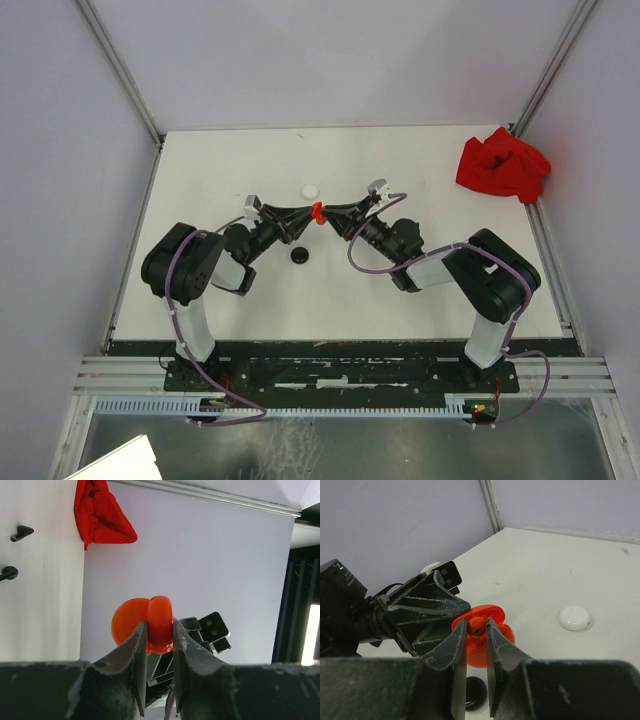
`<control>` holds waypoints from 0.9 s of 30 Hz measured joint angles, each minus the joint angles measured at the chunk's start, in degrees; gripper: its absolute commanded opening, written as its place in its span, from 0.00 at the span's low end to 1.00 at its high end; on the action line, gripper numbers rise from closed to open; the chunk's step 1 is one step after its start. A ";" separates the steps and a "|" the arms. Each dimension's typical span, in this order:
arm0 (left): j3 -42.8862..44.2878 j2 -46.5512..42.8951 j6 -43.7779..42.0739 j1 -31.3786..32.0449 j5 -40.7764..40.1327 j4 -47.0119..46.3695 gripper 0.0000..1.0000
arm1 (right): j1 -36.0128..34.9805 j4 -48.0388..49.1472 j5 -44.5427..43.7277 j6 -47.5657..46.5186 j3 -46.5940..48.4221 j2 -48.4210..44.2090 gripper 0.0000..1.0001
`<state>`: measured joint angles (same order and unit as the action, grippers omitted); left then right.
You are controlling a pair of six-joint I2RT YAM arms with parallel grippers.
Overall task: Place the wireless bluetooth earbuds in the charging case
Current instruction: Place the earbud in the charging case.
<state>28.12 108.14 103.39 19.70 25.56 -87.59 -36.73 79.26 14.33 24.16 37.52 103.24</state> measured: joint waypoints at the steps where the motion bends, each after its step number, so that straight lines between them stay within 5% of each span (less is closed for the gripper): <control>1: 0.00 -0.02 0.00 0.00 0.00 0.00 0.03 | 0.00 0.02 -0.02 0.00 -0.11 0.00 0.01; 6: 0.00 -0.09 -0.02 0.04 0.00 0.02 0.03 | 0.04 0.04 -0.28 0.04 -0.79 0.00 0.06; 18: 0.00 -0.09 -0.02 0.04 -0.07 0.00 0.03 | 0.04 0.39 -0.37 0.63 -1.51 -0.07 0.49; 27: 0.00 0.07 -0.02 0.04 -0.15 0.00 0.03 | 0.26 -0.50 -0.07 0.72 -2.25 -4.98 0.58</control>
<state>28.12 108.20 103.37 19.75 25.41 -87.59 -36.47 78.76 14.26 24.88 35.27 98.26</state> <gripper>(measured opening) 0.295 0.563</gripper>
